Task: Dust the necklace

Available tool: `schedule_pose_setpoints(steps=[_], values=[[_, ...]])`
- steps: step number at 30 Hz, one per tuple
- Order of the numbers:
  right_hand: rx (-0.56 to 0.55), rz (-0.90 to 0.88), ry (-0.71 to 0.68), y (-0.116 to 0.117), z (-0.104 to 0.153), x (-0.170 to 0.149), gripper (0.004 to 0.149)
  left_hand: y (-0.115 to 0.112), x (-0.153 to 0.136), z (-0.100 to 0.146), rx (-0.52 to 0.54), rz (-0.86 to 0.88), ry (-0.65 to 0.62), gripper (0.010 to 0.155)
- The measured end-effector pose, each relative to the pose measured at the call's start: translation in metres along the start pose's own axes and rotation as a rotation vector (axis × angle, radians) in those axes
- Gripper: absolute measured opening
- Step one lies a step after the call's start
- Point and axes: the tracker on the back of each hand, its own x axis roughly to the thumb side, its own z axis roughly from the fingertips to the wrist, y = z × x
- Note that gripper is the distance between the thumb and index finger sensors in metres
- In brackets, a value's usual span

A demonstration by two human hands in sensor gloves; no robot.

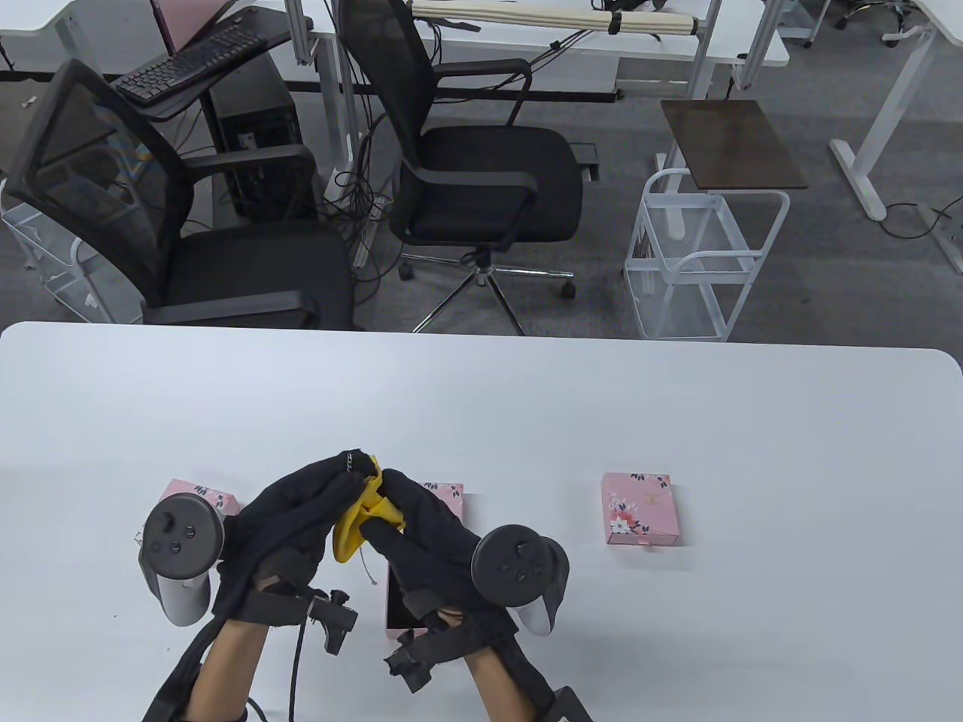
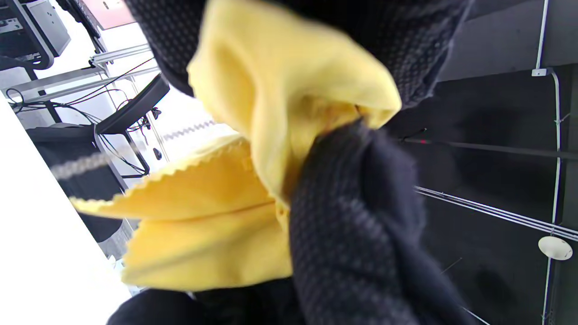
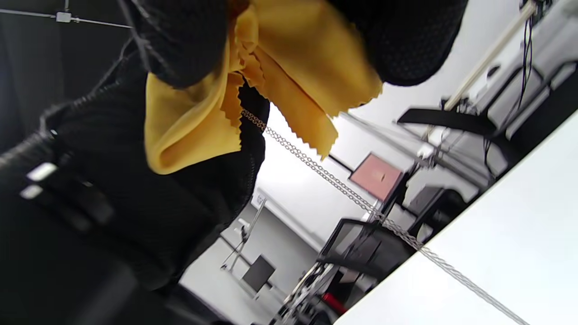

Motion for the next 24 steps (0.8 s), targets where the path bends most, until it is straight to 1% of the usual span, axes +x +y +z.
schedule_pose_setpoints(steps=[5,8,10,11,14,15,19,21,24], values=[[-0.064,0.063,0.026,0.007,0.005,0.008,0.071,-0.009,0.006,0.004,0.006,-0.066,-0.013,0.038],[-0.133,0.104,0.048,0.007,0.008,0.011,0.072,-0.018,0.01,0.006,-0.012,-0.089,-0.033,0.038],[-0.168,0.122,0.063,0.005,0.009,0.012,0.072,-0.026,0.013,0.008,-0.047,-0.104,-0.046,0.038],[-0.205,0.136,0.077,0.004,0.01,0.012,0.071,-0.03,0.013,0.009,-0.057,-0.114,-0.054,0.038],[-0.219,0.205,0.074,0.001,0.011,0.012,0.064,-0.036,0.015,0.01,-0.035,-0.147,-0.049,0.038],[-0.237,0.218,0.074,0.0,0.011,0.011,0.059,-0.038,0.015,0.012,-0.042,-0.158,-0.048,0.038],[-0.212,0.164,0.065,-0.003,0.008,0.007,0.046,-0.037,0.019,0.015,-0.02,-0.171,-0.064,0.038],[-0.165,0.12,0.051,-0.006,0.006,0.007,0.045,-0.036,0.021,0.015,-0.011,-0.158,-0.08,0.038],[-0.139,0.11,0.042,-0.01,0.005,0.008,0.044,-0.031,0.023,0.015,0.014,-0.12,-0.103,0.037]])
